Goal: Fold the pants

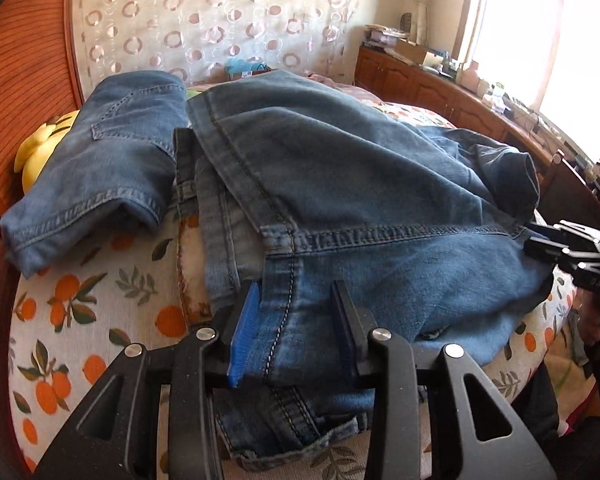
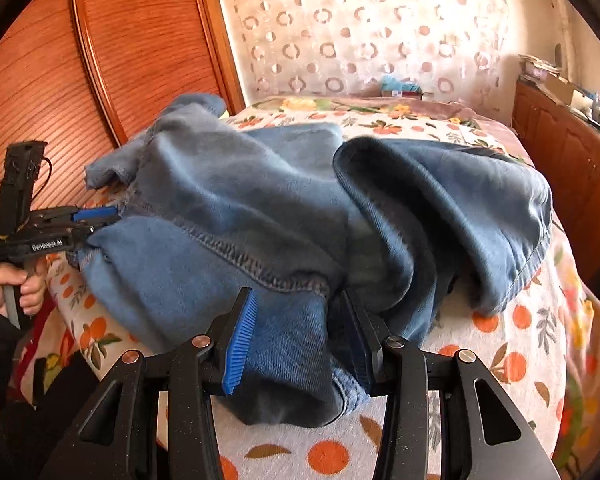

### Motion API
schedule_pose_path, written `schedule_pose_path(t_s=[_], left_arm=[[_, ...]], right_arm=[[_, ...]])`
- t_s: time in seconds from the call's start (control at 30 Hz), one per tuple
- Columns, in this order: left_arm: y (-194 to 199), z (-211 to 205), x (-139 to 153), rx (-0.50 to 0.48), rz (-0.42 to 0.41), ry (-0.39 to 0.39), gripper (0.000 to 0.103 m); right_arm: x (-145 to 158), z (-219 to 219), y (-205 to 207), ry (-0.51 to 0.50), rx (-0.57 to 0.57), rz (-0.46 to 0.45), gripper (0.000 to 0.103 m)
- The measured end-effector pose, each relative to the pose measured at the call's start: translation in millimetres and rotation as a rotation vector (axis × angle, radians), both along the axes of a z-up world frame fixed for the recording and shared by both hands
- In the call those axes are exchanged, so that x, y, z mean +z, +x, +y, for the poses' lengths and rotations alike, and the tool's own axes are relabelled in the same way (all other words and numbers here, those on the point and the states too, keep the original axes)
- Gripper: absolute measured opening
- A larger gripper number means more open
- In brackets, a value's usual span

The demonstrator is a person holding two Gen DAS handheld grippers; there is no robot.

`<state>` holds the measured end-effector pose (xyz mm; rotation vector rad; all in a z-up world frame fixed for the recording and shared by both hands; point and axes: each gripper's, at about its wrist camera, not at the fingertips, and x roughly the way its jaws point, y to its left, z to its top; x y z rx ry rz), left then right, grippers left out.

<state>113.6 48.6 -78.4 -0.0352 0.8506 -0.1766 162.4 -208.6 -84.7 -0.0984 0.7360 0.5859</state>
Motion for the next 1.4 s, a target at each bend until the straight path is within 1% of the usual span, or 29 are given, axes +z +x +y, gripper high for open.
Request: schedule_pose_path(t_s=[0.07, 0.1, 0.13, 0.2, 0.27, 0.3, 0.33, 0.37, 0.5, 0.6, 0.67, 0.73, 0.77, 0.9, 0.97, 1.07, 1.13, 1.17, 1.23, 1.4], left_arm=[[-3.6, 1.3, -3.1, 0.001, -0.002, -0.005, 0.038], [-6.4, 0.8, -3.7, 0.003, -0.009, -0.004, 0.038], [-7.2, 0.5, -3.4, 0.005, -0.016, -0.003, 0.038], [-10.6, -0.1, -4.2, 0.007, -0.027, 0.004, 0.037], [-13.0, 0.2, -4.6, 0.0, -0.034, 0.0, 0.021], [-15.4, 0.9, -4.0, 0.003, -0.038, -0.008, 0.017], [-17.0, 2.1, -2.6, 0.006, -0.046, -0.015, 0.012], [-20.2, 2.7, -0.3, 0.003, -0.056, -0.022, 0.011], [-41.9, 9.6, 15.8, 0.02, -0.117, -0.062, 0.009], [-61.3, 14.7, 28.9, 0.022, -0.152, -0.085, 0.009], [-69.7, 14.6, 30.6, 0.009, -0.145, -0.08, 0.009], [-74.3, 13.1, 26.7, 0.006, -0.13, -0.065, 0.009], [-76.9, 13.7, 22.0, 0.005, -0.11, -0.063, 0.009], [-83.4, 11.9, 11.8, 0.003, -0.076, -0.069, 0.009], [-83.9, 10.6, 12.4, 0.003, -0.073, -0.066, 0.011], [-80.1, 13.6, 17.3, 0.032, -0.069, -0.05, 0.021], [-77.8, 19.8, 21.7, 0.045, -0.078, -0.068, 0.035], [-78.1, 22.6, 23.0, 0.049, -0.084, -0.075, 0.036], [-71.9, 27.8, 29.0, 0.054, -0.1, -0.083, 0.044], [-51.0, 34.5, 46.8, 0.068, -0.15, -0.048, 0.046]], right_arm=[[-0.7, -1.0, 2.0, -0.011, 0.002, 0.008, 0.045], [-1.2, -1.3, 2.7, -0.007, 0.004, 0.012, 0.035], [-1.4, -0.8, 2.9, 0.001, 0.01, 0.017, 0.031], [0.1, -0.5, 3.1, 0.002, -0.001, 0.013, 0.016], [3.0, -4.8, 0.0, 0.023, -0.004, 0.0, 0.011], [4.0, -7.9, -2.1, 0.039, -0.008, -0.006, 0.01], [4.7, -11.0, -3.5, 0.051, -0.009, -0.01, 0.01], [4.4, -14.5, -5.0, 0.055, -0.009, -0.014, 0.009], [1.9, -19.8, -11.5, 0.053, -0.01, -0.033, 0.008], [0.6, -26.1, -20.4, 0.08, 0.002, -0.045, 0.007], [-1.8, -29.5, -25.8, 0.094, 0.01, -0.046, 0.006], [-6.7, -33.0, -30.8, 0.105, 0.013, -0.027, 0.006], [-10.1, -34.8, -33.1, 0.103, 0.013, -0.018, 0.006], [-21.5, -41.3, -40.3, 0.079, 0.011, 0.009, 0.006], [-19.3, -44.1, -42.1, 0.084, 0.008, 0.009, 0.006], [-11.5, -46.8, -40.7, 0.088, 0.003, -0.006, 0.006], [-3.9, -47.0, -42.2, 0.08, -0.003, -0.027, 0.006], [-0.2, -47.2, -42.8, 0.072, -0.009, -0.039, 0.006], [5.6, -46.8, -42.1, 0.065, -0.017, -0.056, 0.006], [13.9, -35.8, -32.9, 0.052, -0.025, -0.089, 0.019]])
